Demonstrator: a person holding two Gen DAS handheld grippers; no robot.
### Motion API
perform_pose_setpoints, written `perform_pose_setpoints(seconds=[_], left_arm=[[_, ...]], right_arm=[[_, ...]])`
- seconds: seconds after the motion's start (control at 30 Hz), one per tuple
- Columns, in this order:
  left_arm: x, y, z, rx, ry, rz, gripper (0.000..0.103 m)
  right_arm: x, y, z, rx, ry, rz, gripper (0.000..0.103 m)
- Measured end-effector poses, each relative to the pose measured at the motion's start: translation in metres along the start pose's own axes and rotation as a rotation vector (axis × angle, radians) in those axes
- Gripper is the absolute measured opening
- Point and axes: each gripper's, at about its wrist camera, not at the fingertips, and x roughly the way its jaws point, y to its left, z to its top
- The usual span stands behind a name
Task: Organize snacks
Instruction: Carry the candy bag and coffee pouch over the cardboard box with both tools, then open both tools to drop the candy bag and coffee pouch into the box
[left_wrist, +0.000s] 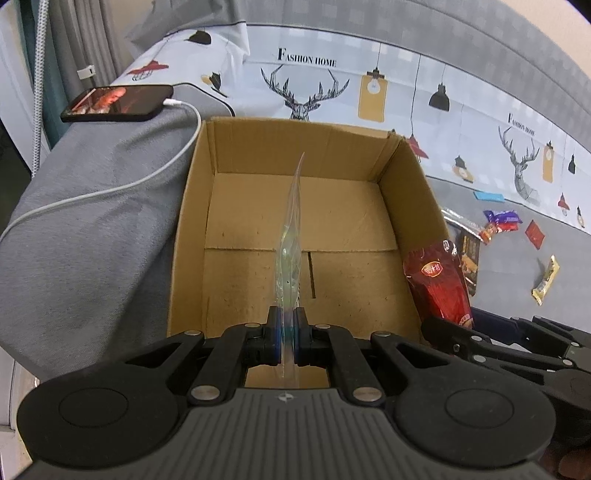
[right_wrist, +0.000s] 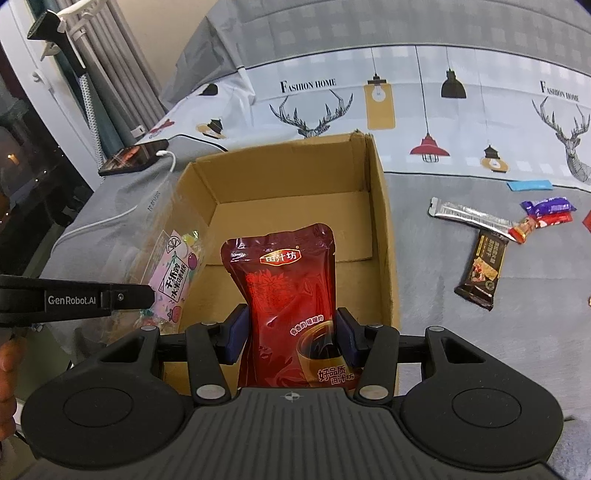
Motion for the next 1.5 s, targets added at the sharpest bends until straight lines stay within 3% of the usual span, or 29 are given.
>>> perform_pose_setpoints(seconds=[0.37, 0.47, 0.53, 0.6, 0.63, 0.7, 0.77, 0.93, 1.23, 1.5], left_arm=[[0.03, -0.005, 0.007, 0.034, 0.052, 0.018, 0.006], [0.038, -0.005, 0.008, 0.044, 0.069, 0.028, 0.01], [0.039, -0.004, 0.008, 0.052, 0.061, 0.043, 0.029], [0.039, -0.003, 0.009, 0.05, 0.064, 0.059, 0.097], [0.037, -0.001, 0.009, 0.036, 0.048, 0.067, 0.102], [0.03, 0.001, 0.006, 0.023, 0.005, 0.107, 0.102], [0.026, 0.004, 0.003, 0.03, 0.018, 0.116, 0.102], [0.004, 0.007, -0.019, -0.015, 0.022, 0.114, 0.102], [-0.052, -0.001, -0.067, -0.011, -0.078, 0.173, 0.102], [-0.097, -0.016, -0.101, -0.027, -0.158, 0.175, 0.102]], right_arm=[[0.029, -0.008, 0.004, 0.027, 0.04, -0.01, 0.053], [0.034, -0.009, 0.004, 0.034, 0.047, -0.012, 0.055], [0.036, -0.011, 0.006, 0.052, 0.05, -0.011, 0.063], [0.036, -0.014, 0.008, 0.085, 0.051, -0.026, 0.076], [0.036, -0.015, 0.009, 0.099, 0.049, -0.022, 0.077], [0.033, -0.017, 0.01, 0.116, 0.053, -0.007, 0.085], [0.028, -0.017, 0.01, 0.121, 0.053, -0.009, 0.089], [0.005, -0.007, -0.005, 0.077, 0.049, -0.015, 0.092], [-0.073, 0.022, -0.052, -0.031, -0.168, -0.086, 0.1], [-0.109, 0.034, -0.073, -0.078, -0.191, -0.099, 0.103]])
